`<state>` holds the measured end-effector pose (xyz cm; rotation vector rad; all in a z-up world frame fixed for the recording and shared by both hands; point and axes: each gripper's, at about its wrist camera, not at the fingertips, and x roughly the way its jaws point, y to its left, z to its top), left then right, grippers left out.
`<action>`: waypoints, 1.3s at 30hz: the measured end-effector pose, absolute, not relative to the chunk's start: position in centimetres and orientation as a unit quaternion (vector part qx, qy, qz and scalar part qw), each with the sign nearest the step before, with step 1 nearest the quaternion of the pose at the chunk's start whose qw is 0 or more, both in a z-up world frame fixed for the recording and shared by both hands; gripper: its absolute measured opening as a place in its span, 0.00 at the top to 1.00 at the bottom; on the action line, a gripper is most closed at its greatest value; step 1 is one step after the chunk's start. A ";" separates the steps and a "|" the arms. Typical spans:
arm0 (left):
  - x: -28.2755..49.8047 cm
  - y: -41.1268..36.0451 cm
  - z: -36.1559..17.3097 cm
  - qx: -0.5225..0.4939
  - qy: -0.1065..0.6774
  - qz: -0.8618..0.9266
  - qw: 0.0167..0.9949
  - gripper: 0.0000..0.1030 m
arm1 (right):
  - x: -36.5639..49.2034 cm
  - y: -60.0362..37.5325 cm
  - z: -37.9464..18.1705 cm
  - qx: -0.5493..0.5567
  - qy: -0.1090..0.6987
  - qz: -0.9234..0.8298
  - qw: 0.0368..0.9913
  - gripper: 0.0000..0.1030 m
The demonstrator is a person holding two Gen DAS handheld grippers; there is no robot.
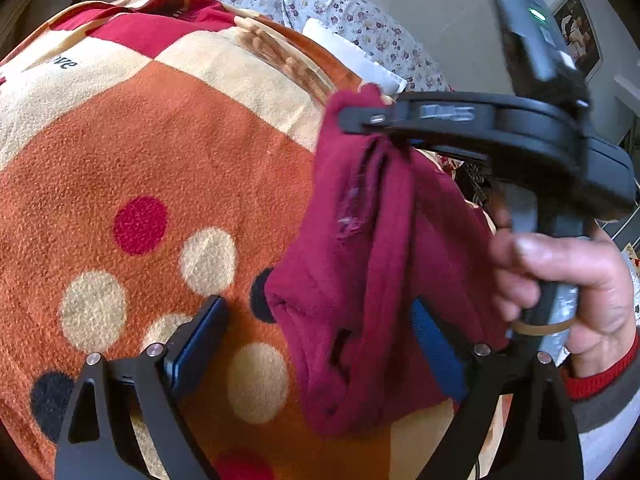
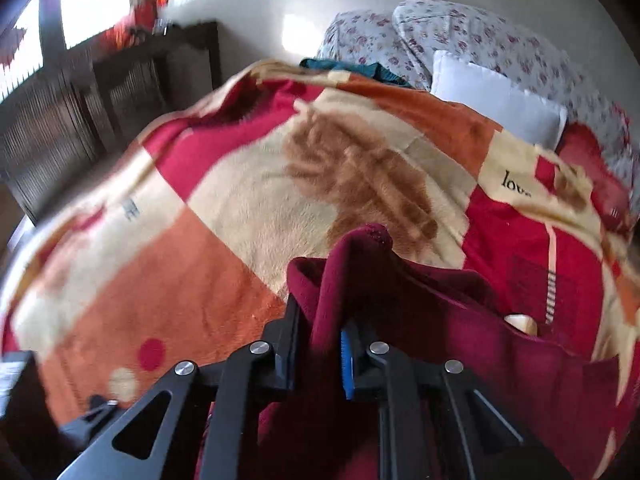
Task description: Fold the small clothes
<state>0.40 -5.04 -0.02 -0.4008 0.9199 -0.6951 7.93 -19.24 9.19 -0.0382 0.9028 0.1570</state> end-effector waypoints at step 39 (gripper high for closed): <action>-6.0 -17.6 11.3 -0.052 0.374 -0.445 0.812 0.81 | -2.0 -34.3 18.8 0.009 0.357 0.028 0.934 0.86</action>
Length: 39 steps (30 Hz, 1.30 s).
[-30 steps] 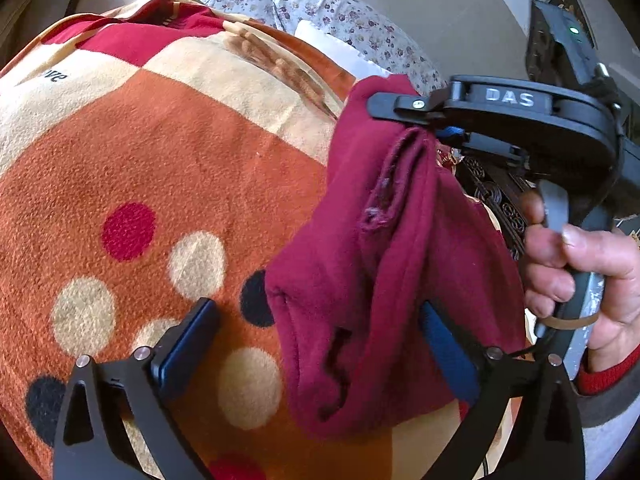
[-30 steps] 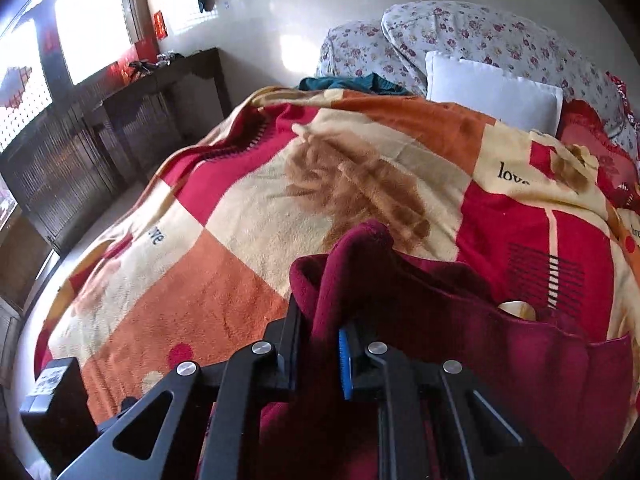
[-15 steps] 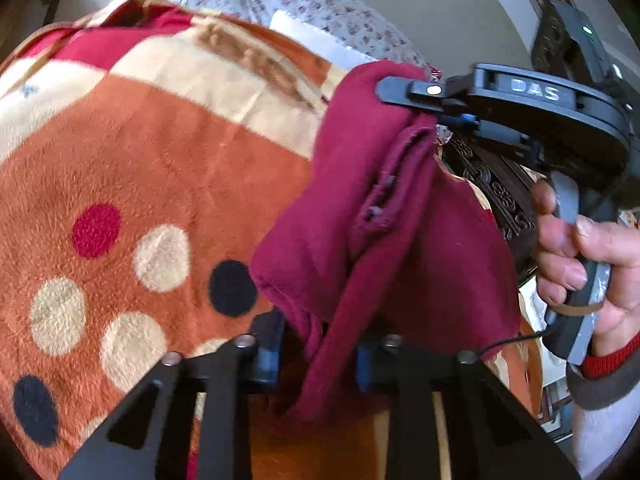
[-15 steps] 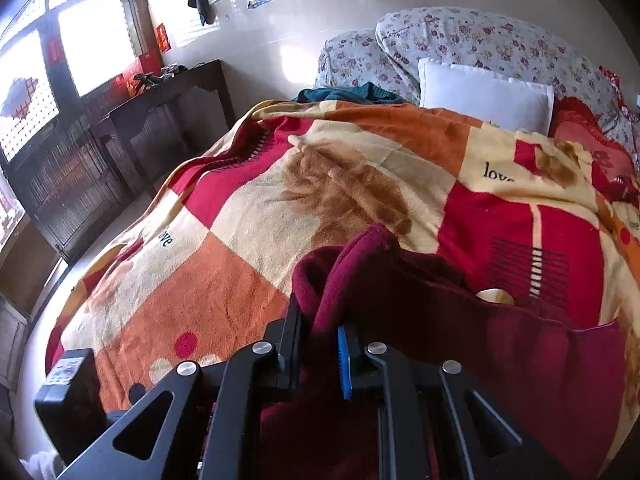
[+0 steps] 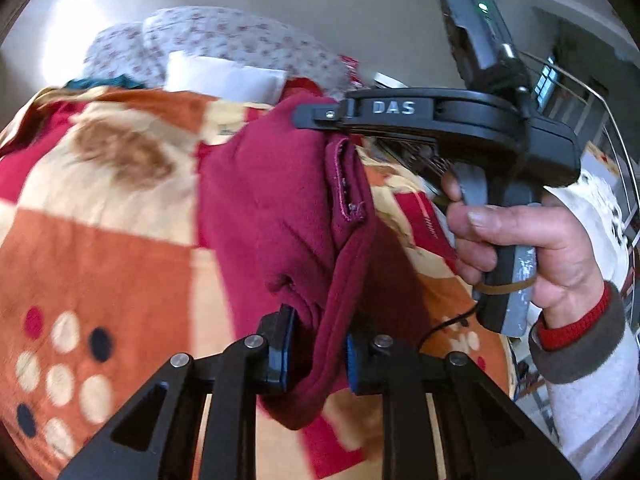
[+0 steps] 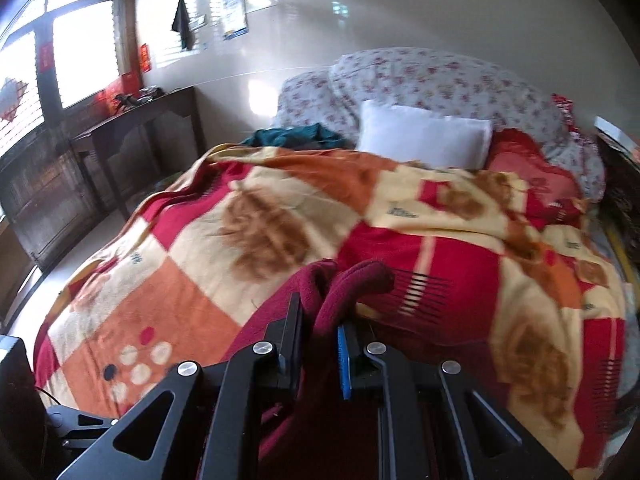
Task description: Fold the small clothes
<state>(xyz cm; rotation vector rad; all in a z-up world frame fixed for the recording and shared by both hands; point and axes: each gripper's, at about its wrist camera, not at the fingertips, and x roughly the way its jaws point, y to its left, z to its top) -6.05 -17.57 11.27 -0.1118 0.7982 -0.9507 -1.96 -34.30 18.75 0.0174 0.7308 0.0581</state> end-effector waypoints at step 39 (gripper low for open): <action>-9.4 -24.7 3.6 0.110 0.416 -0.407 0.806 0.45 | -18.1 -43.8 5.7 0.157 0.400 -0.032 0.902 0.85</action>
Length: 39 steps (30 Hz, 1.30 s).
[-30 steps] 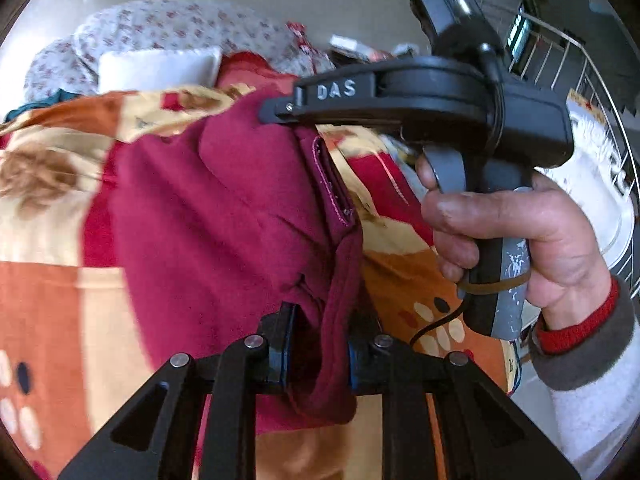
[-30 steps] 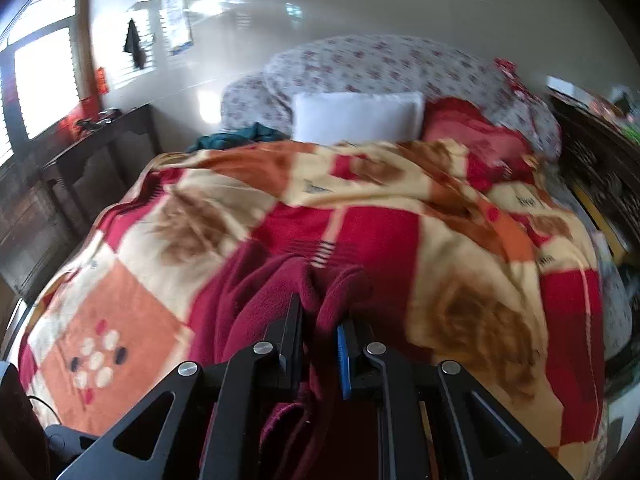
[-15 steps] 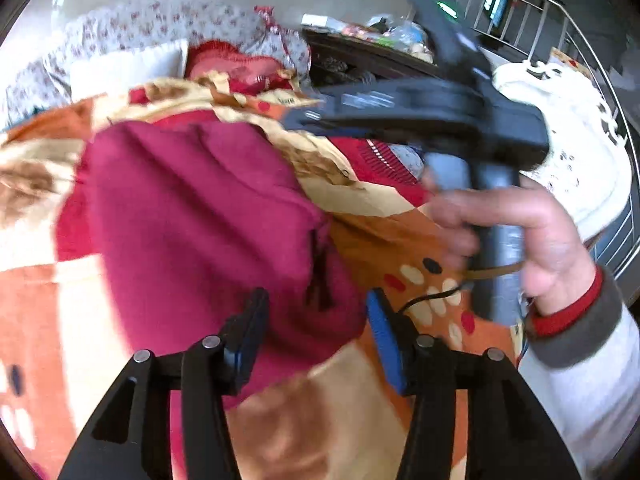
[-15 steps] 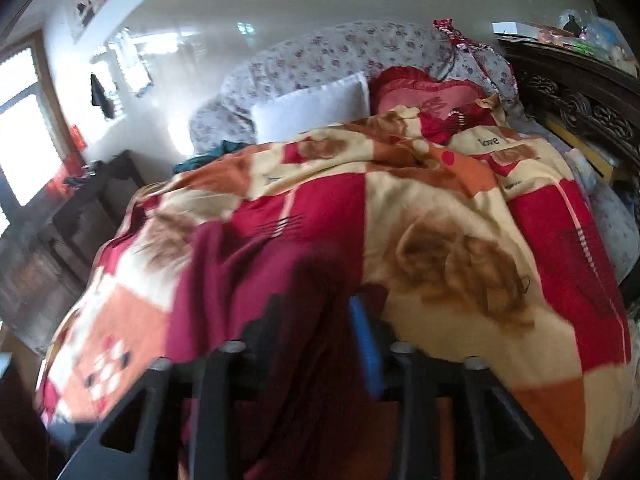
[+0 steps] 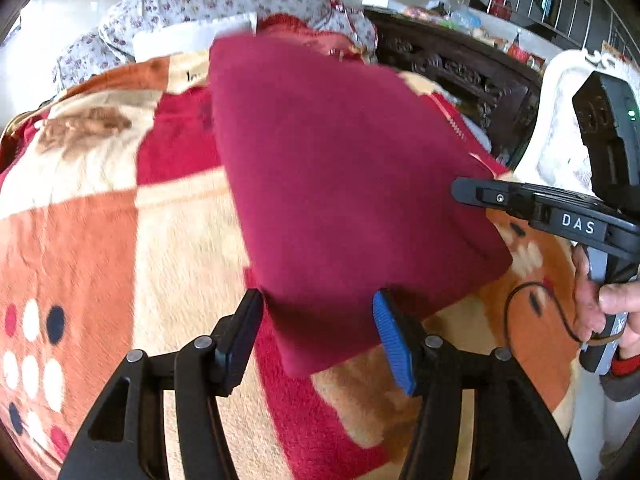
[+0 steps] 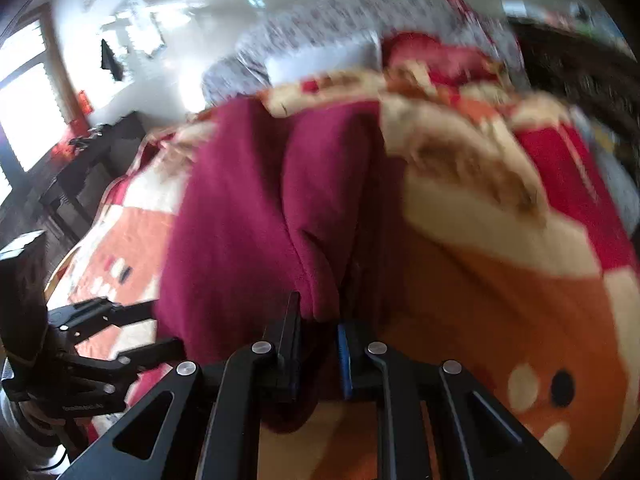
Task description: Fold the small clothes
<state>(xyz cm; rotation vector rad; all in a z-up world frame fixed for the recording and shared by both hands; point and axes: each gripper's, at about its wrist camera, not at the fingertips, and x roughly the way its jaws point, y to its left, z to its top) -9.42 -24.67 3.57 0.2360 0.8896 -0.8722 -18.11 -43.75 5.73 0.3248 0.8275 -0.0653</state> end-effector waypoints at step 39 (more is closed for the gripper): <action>-8.0 -25.9 4.7 0.100 0.397 -0.371 0.833 0.35 | -15.2 -41.9 11.9 0.110 0.344 -0.049 0.931 0.84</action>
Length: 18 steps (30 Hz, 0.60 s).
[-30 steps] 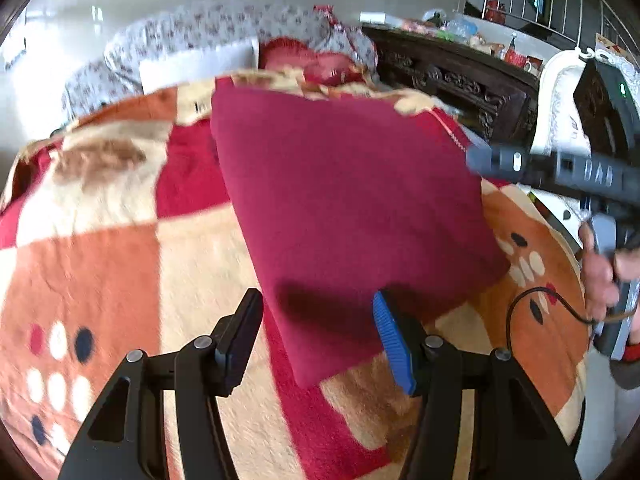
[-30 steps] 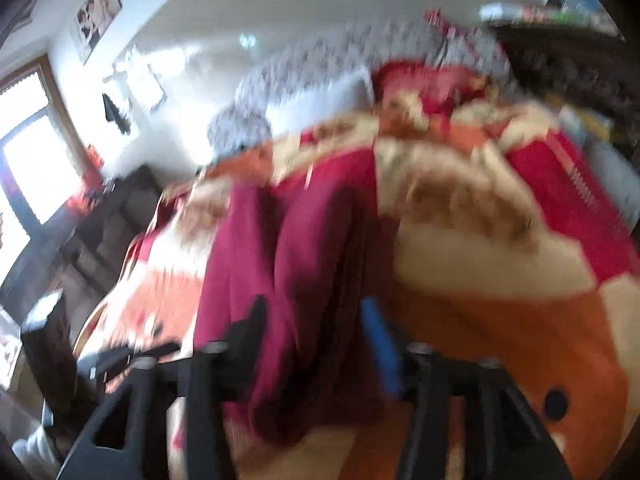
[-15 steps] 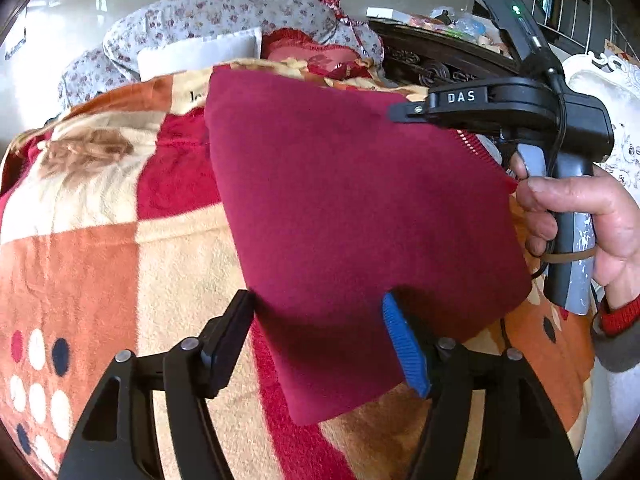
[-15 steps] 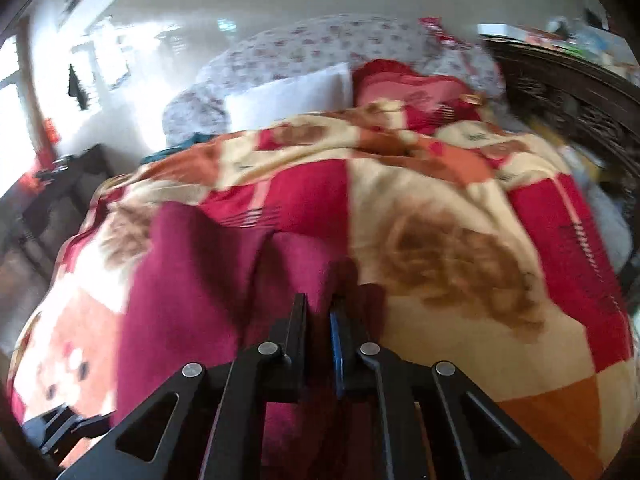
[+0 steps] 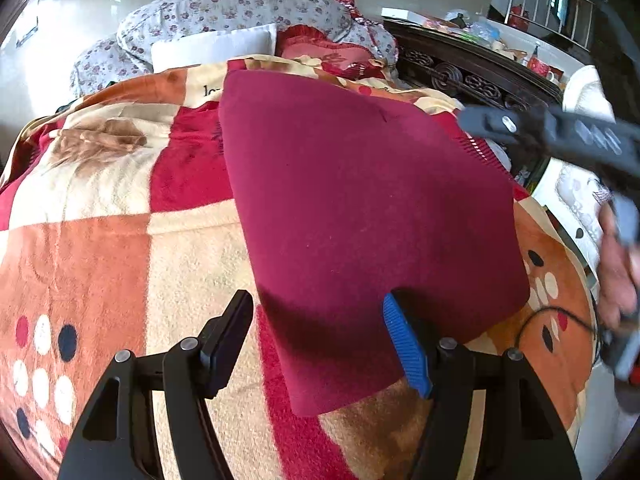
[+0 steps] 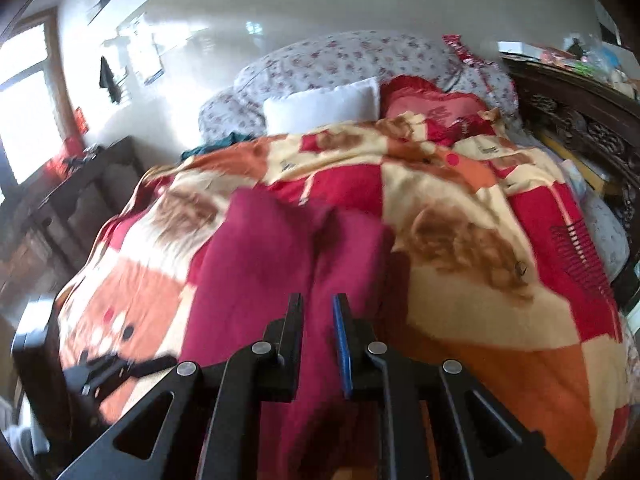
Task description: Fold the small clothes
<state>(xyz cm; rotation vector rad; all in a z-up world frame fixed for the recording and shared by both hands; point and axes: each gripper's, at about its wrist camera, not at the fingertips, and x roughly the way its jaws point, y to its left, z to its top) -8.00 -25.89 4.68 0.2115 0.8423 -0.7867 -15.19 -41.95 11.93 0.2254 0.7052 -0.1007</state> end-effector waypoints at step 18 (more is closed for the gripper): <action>-10.2 -24.8 5.7 0.109 0.384 -0.340 0.852 0.35 | -20.6 -40.2 10.3 0.108 0.344 -0.082 0.929 0.76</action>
